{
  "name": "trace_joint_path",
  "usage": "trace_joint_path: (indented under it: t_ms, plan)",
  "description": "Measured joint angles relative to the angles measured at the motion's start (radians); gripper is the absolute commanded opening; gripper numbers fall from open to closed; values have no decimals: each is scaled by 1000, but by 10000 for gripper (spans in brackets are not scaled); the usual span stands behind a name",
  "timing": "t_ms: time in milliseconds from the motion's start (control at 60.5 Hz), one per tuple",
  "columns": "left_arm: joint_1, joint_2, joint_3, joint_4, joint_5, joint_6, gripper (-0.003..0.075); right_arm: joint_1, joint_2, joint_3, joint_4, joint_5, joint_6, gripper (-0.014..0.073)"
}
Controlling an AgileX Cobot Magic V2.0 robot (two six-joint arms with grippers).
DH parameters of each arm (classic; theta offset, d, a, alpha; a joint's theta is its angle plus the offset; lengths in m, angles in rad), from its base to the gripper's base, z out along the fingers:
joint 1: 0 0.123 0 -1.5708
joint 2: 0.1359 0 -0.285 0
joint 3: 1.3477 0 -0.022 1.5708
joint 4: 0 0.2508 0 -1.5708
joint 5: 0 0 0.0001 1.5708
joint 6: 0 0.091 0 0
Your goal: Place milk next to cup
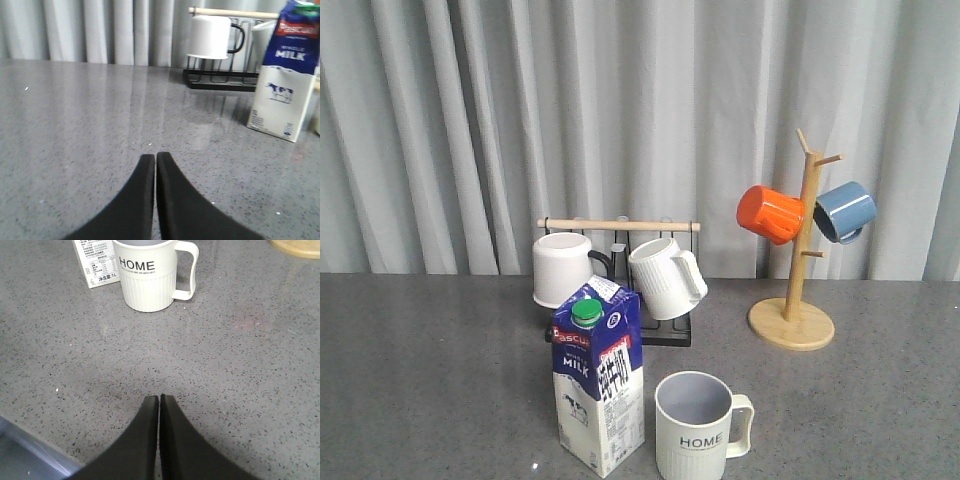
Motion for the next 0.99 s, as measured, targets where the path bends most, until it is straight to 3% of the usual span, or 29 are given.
trace_joint_path:
  t_ms: [480,562,811,993]
  plan:
    - [5,0,0,-12,-5,-3,-7,0,0,0,0,0,0,-4]
    - [5,0,0,-85,-4,69,-7,0,0,0,0,0,0,-4]
    - [5,0,0,-437,-20,494,-7,0,0,0,0,0,0,-4]
    - [5,0,0,-499,-80,573,-7,0,0,0,0,0,0,-4]
